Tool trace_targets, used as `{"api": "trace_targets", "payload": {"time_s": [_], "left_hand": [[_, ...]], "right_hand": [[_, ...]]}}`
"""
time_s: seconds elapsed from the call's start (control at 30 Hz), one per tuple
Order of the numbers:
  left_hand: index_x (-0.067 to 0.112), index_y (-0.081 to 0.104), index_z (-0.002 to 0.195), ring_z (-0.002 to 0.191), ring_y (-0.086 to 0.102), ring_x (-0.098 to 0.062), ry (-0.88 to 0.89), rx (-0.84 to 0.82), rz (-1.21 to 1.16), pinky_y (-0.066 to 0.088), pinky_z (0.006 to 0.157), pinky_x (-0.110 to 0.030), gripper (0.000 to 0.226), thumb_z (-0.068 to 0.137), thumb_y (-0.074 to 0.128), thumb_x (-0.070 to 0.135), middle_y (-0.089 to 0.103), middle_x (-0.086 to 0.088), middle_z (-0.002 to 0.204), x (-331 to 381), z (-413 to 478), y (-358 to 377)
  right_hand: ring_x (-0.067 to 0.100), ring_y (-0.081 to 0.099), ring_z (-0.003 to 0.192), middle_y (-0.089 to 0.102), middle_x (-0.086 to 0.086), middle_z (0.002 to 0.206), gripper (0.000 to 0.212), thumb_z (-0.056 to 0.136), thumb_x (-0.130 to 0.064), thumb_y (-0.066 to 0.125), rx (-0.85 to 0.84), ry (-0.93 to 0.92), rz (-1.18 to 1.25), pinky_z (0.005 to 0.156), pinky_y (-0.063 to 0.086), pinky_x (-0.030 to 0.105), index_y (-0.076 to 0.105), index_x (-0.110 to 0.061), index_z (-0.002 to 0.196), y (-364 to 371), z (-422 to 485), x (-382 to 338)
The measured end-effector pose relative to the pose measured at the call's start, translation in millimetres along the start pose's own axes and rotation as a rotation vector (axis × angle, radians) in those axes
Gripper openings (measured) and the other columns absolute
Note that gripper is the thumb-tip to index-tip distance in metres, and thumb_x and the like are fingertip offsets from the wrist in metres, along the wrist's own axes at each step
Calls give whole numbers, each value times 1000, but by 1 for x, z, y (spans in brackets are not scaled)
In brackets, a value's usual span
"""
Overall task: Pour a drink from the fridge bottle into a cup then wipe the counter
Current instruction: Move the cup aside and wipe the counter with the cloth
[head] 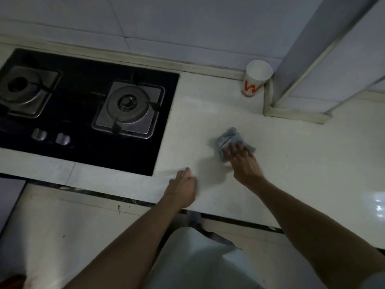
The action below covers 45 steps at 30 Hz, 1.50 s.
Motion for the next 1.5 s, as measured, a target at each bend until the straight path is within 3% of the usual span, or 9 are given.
{"api": "trace_targets", "payload": {"time_s": [0.1, 0.2, 0.4, 0.5, 0.63, 0.87, 0.97, 1.13, 1.5], "left_hand": [[9, 59, 115, 130, 35, -28, 33, 24, 15, 45, 92, -44, 27, 91, 48, 9, 28, -7, 148, -1, -7, 1], [7, 58, 119, 135, 32, -28, 70, 45, -6, 46, 98, -44, 30, 91, 49, 8, 26, -7, 151, -6, -14, 7], [5, 40, 144, 147, 18, -28, 144, -3, -32, 29, 115, -43, 51, 95, 48, 15, 13, -9, 162, -25, -48, 33], [7, 42, 144, 148, 15, -26, 142, 23, -8, 26, 117, -42, 50, 96, 49, 18, 10, -8, 164, -43, -61, 46], [7, 49, 138, 148, 19, -25, 164, 96, -36, 27, 116, -42, 45, 95, 50, 18, 17, -8, 162, -56, -72, 61], [10, 53, 136, 143, 27, -24, 219, 140, -21, 27, 116, -39, 46, 91, 50, 19, 25, -6, 160, -63, -73, 56], [7, 53, 135, 144, 25, -24, 222, 131, -17, 26, 116, -39, 46, 91, 52, 20, 24, -7, 160, -63, -74, 55], [8, 55, 129, 145, 25, -25, 226, 147, 31, 26, 117, -41, 40, 91, 50, 18, 22, -8, 161, -62, -75, 57], [10, 51, 134, 147, 21, -24, 231, 165, 82, 26, 118, -42, 40, 95, 48, 20, 18, -8, 163, -59, -78, 61]], "right_hand": [[50, 55, 114, 54, 34, 128, 74, 69, -7, 75, -288, 307, -155, 97, 45, 56, 47, 4, 137, -12, -30, 8], [40, 49, 121, 47, 27, 135, 65, 89, -29, 57, -446, 644, -181, 97, 46, 48, 34, 2, 142, -22, -40, 0], [39, 27, 142, 28, 23, 154, 56, 101, -29, 34, -482, 1134, 120, 114, 24, 54, 25, -1, 149, -29, -22, -33], [48, 28, 137, 31, 30, 149, 59, 96, -31, 40, -399, 892, 155, 112, 23, 60, 32, 3, 144, -14, 5, -70], [52, 17, 139, 18, 34, 152, 87, 85, -36, 58, -431, 459, 12, 114, 13, 62, 13, -3, 151, -3, 29, -157], [31, -7, 150, 0, 11, 163, 72, 93, -20, 46, -395, 59, 34, 122, -5, 44, 11, -22, 156, 5, -31, -182], [29, 3, 150, 13, 9, 162, 72, 89, -19, 54, -362, 100, 8, 121, -1, 41, 23, -22, 153, 12, -77, -164], [38, 38, 138, 47, 18, 145, 79, 65, -10, 74, -240, 363, -56, 112, 32, 49, 50, -14, 140, 12, -152, -118], [42, 30, 138, 37, 28, 147, 57, 90, -24, 39, -354, 960, 75, 115, 25, 46, 42, 4, 140, 3, -118, -151]]}}
Point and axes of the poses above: each hand's wrist, its own z-axis towards the middle knuckle, its own y-axis out of the palm, x = y × z, the point moved 4 cm from there along z, towards the middle knuckle
